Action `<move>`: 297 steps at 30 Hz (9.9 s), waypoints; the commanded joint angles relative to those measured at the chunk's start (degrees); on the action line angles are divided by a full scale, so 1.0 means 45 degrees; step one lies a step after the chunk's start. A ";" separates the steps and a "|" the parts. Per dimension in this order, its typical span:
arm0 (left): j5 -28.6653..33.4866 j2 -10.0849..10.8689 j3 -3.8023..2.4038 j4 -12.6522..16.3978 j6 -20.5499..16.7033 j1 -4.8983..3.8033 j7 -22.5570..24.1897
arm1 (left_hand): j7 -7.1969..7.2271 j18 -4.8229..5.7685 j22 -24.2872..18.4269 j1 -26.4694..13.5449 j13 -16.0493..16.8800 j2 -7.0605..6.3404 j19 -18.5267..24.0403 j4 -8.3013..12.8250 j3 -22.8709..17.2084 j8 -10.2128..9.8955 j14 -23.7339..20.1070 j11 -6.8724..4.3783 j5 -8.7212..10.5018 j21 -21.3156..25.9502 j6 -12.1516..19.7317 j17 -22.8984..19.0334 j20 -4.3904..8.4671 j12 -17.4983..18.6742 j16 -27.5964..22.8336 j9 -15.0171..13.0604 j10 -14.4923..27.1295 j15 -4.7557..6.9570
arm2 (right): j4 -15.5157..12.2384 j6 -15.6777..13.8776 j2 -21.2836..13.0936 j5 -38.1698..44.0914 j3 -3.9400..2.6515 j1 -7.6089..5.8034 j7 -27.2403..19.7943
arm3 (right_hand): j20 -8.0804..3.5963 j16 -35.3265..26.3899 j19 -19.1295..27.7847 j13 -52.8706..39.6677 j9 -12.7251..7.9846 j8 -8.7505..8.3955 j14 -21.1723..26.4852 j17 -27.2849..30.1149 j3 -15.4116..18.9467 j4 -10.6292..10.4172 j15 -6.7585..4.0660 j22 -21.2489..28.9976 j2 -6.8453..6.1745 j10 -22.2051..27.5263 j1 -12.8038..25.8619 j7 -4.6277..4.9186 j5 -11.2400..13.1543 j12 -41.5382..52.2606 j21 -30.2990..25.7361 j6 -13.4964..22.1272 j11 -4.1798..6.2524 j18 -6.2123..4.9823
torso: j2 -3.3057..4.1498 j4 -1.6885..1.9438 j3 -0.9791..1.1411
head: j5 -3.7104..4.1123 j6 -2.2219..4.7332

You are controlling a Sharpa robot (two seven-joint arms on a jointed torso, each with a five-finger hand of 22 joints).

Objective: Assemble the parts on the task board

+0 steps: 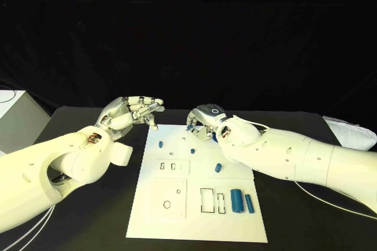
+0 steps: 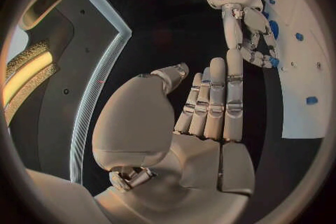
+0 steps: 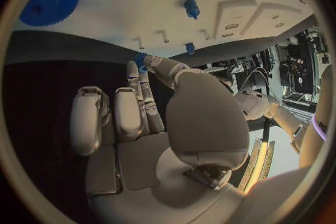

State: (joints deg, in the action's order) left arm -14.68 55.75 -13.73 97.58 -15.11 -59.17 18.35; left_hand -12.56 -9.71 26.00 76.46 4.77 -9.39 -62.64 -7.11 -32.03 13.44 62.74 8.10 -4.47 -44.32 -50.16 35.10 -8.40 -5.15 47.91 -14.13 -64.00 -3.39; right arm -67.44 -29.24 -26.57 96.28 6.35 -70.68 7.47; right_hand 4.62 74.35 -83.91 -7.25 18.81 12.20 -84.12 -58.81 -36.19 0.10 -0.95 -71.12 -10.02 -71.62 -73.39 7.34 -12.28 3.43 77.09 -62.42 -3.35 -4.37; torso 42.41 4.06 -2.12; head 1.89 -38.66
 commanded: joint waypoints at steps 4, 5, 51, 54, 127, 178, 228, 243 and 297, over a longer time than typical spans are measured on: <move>-0.0073 0.0002 -0.0026 0.0069 0.0234 -0.0011 0.0011 | 0.0017 -0.0154 0.0021 0.0026 0.0016 -0.0061 0.0123 -0.0006 -0.0061 0.0016 -0.0089 0.0019 0.0044 -0.0077 0.0077 -0.0021 0.0005 0.0060 0.0063 -0.0021 0.0077 -0.0017 | 0.0268 0.0096 0.0151 0.0301 -0.0001 0.0033 0.0120 | -0.0052 0.0067 -0.0168 -0.0007 0.0393 0.0055 -0.0116 0.0000 0.0002 0.0097 -0.0052 -0.0005 0.0091 -0.0011 -0.0172 0.0051 0.0076 0.0035 0.0013 0.0043 -0.0082 0.0152 | 0.0026 0.0071 -0.0060 | -0.0027 -0.0125; -0.0082 0.0004 -0.0028 0.0077 0.0239 -0.0011 0.0010 | 0.0017 -0.0154 0.0021 0.0026 0.0016 -0.0061 0.0123 -0.0006 -0.0061 0.0016 -0.0089 0.0019 0.0044 -0.0077 0.0077 -0.0021 0.0005 0.0060 0.0063 -0.0021 0.0077 -0.0017 | 0.0301 0.0114 0.0167 0.0311 0.0000 0.0034 0.0133 | -0.0052 0.0067 -0.0168 -0.0007 0.0393 0.0055 -0.0116 0.0000 0.0002 0.0097 -0.0052 -0.0005 0.0091 -0.0011 -0.0172 0.0051 0.0076 0.0035 0.0013 0.0043 -0.0082 0.0152 | 0.0031 0.0076 -0.0068 | -0.0025 -0.0127; -0.0180 -0.0118 -0.0060 0.0002 0.0281 -0.0012 -0.0004 | 0.0004 -0.0156 0.0064 0.0015 0.0016 -0.0077 0.0176 -0.0004 -0.0058 0.0005 -0.0095 0.0032 0.0051 -0.0142 0.0106 -0.0029 -0.0011 0.0069 0.0071 -0.0030 0.0100 -0.0030 | 0.0723 0.0935 0.0530 0.0396 0.0026 0.0055 0.0162 | -0.0024 0.0047 -0.0119 0.0006 0.0494 0.0066 -0.0079 0.0098 0.0029 0.0024 -0.0021 0.0055 -0.0008 0.0060 0.0041 0.0073 0.0223 0.0025 -0.0045 0.0184 -0.0117 0.0136 | 0.0163 0.0158 -0.0184 | -0.0002 -0.0120; -0.0182 -0.0131 -0.0062 0.0000 0.0301 -0.0012 -0.0007 | 0.0004 -0.0156 0.0064 0.0015 0.0016 -0.0077 0.0176 -0.0004 -0.0058 0.0005 -0.0095 0.0032 0.0051 -0.0142 0.0106 -0.0029 -0.0011 0.0069 0.0071 -0.0030 0.0100 -0.0030 | 0.0743 0.0839 0.0551 0.0446 0.0027 0.0055 0.0259 | -0.0024 0.0047 -0.0119 0.0006 0.0494 0.0066 -0.0079 0.0098 0.0029 0.0024 -0.0021 0.0055 -0.0008 0.0060 0.0041 0.0073 0.0223 0.0025 -0.0045 0.0184 -0.0117 0.0136 | 0.0163 0.0161 -0.0195 | -0.0007 -0.0120; -0.0195 -0.0085 -0.0072 -0.0463 0.0650 -0.0002 0.0000 | -0.0003 -0.0160 0.0121 -0.0009 0.0021 -0.0057 0.0252 -0.0025 -0.0063 -0.0003 -0.0109 0.0042 0.0052 -0.0228 0.0131 -0.0042 -0.0032 0.0071 0.0080 -0.0047 0.0115 -0.0046 | -0.1448 0.2800 -0.3448 -0.4721 -0.0277 -0.0239 0.0138 | 0.0282 0.3226 -0.0869 -1.7620 0.0518 -0.0768 -0.1129 -0.6122 0.3724 -0.1288 0.0299 -0.2678 -0.0562 -0.3250 0.0121 0.0552 -0.0129 1.8614 0.1746 0.2699 -0.0364 0.0632 | 0.0005 -0.0153 -0.0079 | 0.0052 -0.0088; -0.0256 0.0048 -0.0072 -0.0446 0.0753 -0.0003 -0.0180 | 0.0009 -0.0168 0.0168 -0.0010 0.0031 -0.0046 0.0309 -0.0025 -0.0070 0.0011 -0.0110 0.0033 0.0054 -0.0302 0.0120 -0.0050 -0.0040 0.0058 0.0095 -0.0069 0.0099 -0.0042 | -0.1128 0.1176 -0.2785 -0.3594 -0.0242 0.0049 -0.0184 | 0.0154 0.3379 -0.1054 -1.8046 0.0732 0.0223 -0.1230 -0.6619 0.2297 -0.1377 0.0082 -0.3438 0.0102 -0.3703 -0.0955 0.0205 -0.0819 1.8948 0.2298 0.1573 -0.0061 0.0784 | 0.0042 -0.0108 -0.0053 | 0.0126 -0.0255; -0.0351 -0.0188 -0.0072 -0.0483 0.0919 -0.0001 -0.0274 | 0.0009 -0.0171 0.0206 -0.0024 0.0035 -0.0042 0.0361 -0.0037 -0.0068 0.0015 -0.0116 0.0034 0.0054 -0.0363 0.0125 -0.0059 -0.0047 0.0057 0.0103 -0.0086 0.0104 -0.0044 | -0.1181 0.0546 -0.0147 -0.0359 -0.0027 0.0445 0.1190 | 0.0021 0.3381 -0.1063 -1.8009 0.0837 0.0478 -0.1234 -0.6637 0.1767 -0.1298 -0.0037 -0.3479 -0.0106 -0.3676 -0.0510 0.0098 -0.0659 1.8908 0.2321 0.1526 0.0053 0.0792 | 0.0082 -0.0098 -0.0051 | -0.0186 -0.0208; -0.0357 -0.0158 -0.0072 -0.0468 0.0919 -0.0003 -0.0295 | 0.0009 -0.0171 0.0206 -0.0024 0.0035 -0.0042 0.0361 -0.0037 -0.0068 0.0015 -0.0116 0.0034 0.0054 -0.0363 0.0125 -0.0059 -0.0047 0.0057 0.0103 -0.0086 0.0104 -0.0044 | -0.1252 0.0742 0.0006 -0.0326 -0.0026 0.0489 0.1170 | 0.0023 0.3382 -0.1063 -1.8012 0.0837 0.0485 -0.1235 -0.6642 0.1751 -0.1298 -0.0031 -0.3480 -0.0158 -0.3680 -0.0444 0.0105 -0.0602 1.8909 0.2320 0.1541 0.0044 0.0792 | 0.0065 -0.0135 -0.0038 | -0.0253 -0.0273; -0.0386 -0.0205 -0.0072 -0.0571 0.0942 -0.0001 -0.0340 | 0.0001 -0.0174 0.0258 -0.0026 0.0040 -0.0045 0.0428 -0.0036 -0.0070 0.0014 -0.0124 0.0040 0.0055 -0.0447 0.0141 -0.0073 -0.0055 0.0057 0.0114 -0.0107 0.0116 -0.0048 | -0.0893 0.1613 0.0066 -0.1437 0.0012 0.0511 0.1090 | 0.0327 0.3450 -0.1109 -1.7677 0.0275 -0.0319 -0.1287 -0.6854 0.3736 -0.3364 0.0282 -0.3631 -0.0393 -0.3287 0.1836 0.0446 -0.1571 1.8570 0.2407 0.2479 -0.0292 0.0823 | 0.0064 -0.0122 -0.0043 | -0.0249 -0.0388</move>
State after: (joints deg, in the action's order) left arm -16.23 54.95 -14.01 94.96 -11.84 -59.15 16.60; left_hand -12.56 -9.70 27.08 76.46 4.89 -9.39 -61.11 -7.12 -32.03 13.44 62.55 8.30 -4.47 -46.08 -49.76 34.84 -8.50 -5.15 48.14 -14.54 -63.79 -3.59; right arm -71.50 -24.17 -26.22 90.31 6.23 -68.61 12.31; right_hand 5.97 89.54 -84.00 -74.91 20.02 10.39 -84.12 -74.94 -19.37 -14.71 0.10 -74.93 -11.91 -84.06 -65.59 9.47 -18.99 86.92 87.75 -51.07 -4.54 -1.27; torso 42.71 3.53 -2.31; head 0.81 -40.43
